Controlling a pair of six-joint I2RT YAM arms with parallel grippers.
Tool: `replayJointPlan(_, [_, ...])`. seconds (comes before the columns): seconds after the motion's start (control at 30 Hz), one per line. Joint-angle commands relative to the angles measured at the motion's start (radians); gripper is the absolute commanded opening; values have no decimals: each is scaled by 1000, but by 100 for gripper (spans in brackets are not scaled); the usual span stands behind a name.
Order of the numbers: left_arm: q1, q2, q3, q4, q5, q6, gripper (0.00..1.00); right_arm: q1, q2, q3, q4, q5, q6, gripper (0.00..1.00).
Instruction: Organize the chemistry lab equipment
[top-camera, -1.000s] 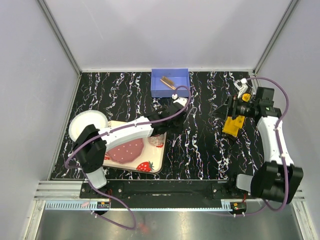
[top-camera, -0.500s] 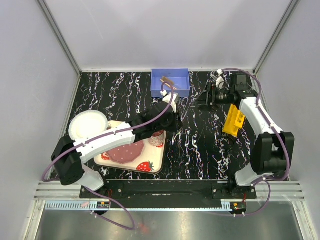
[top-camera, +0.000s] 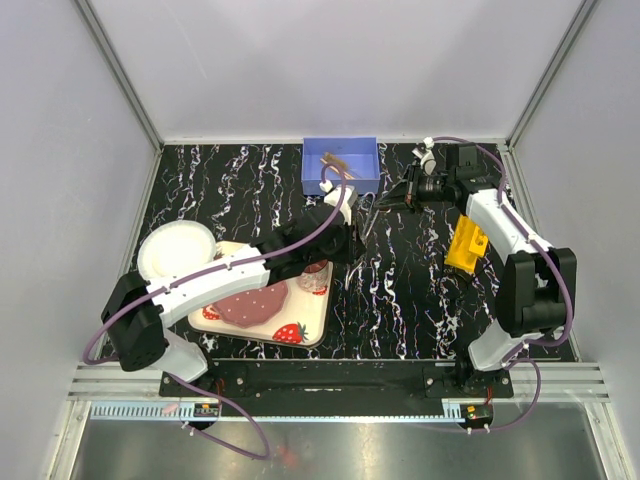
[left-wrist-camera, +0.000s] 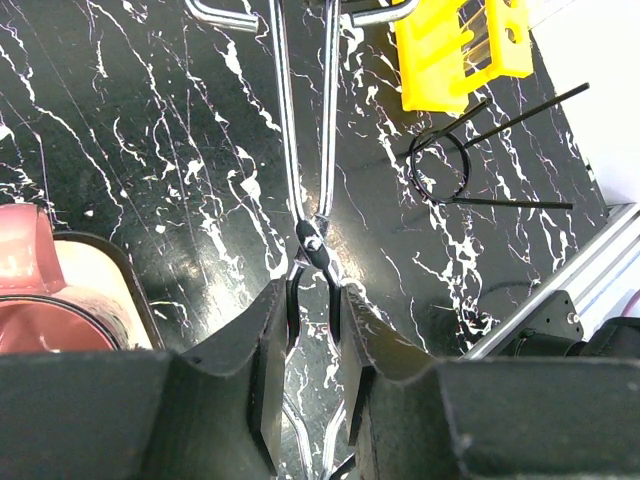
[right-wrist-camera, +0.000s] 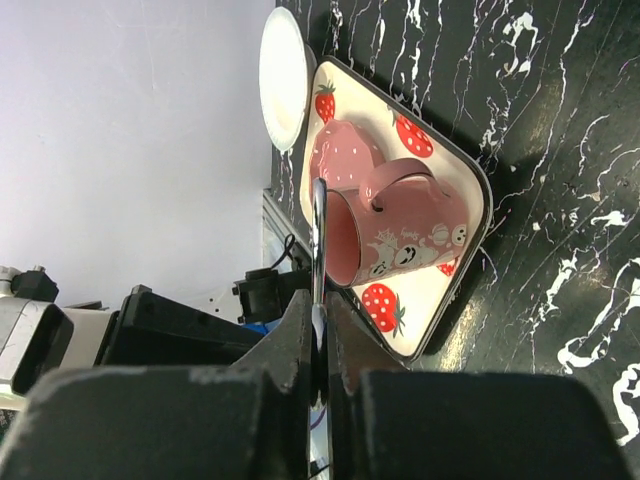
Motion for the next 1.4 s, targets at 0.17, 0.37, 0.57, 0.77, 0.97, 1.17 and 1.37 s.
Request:
replayJointPlan(0.17, [77, -168, -132, 171, 188, -84, 86, 9, -91, -50, 163, -82, -5, 0])
replayJointPlan(0.37, [207, -277, -358, 480, 577, -170, 99, 9, -164, -134, 318, -201, 4, 0])
replayJointPlan(0.57, [212, -239, -372, 604, 753, -196, 99, 12, -183, -231, 656, -358, 211, 0])
replayJointPlan(0.77, [209, -173, -364, 770, 815, -262, 84, 21, -201, -253, 673, -370, 239, 0])
replayJointPlan(0.97, [197, -112, -344, 787, 844, -288, 61, 20, -203, -257, 705, -375, 256, 0])
replayJointPlan(1.17, [197, -113, -343, 791, 833, -300, 31, 21, -201, -262, 716, -375, 262, 0])
replayJointPlan(1.37, [200, -130, -331, 686, 820, -262, 0, 21, -209, -262, 697, -381, 236, 14])
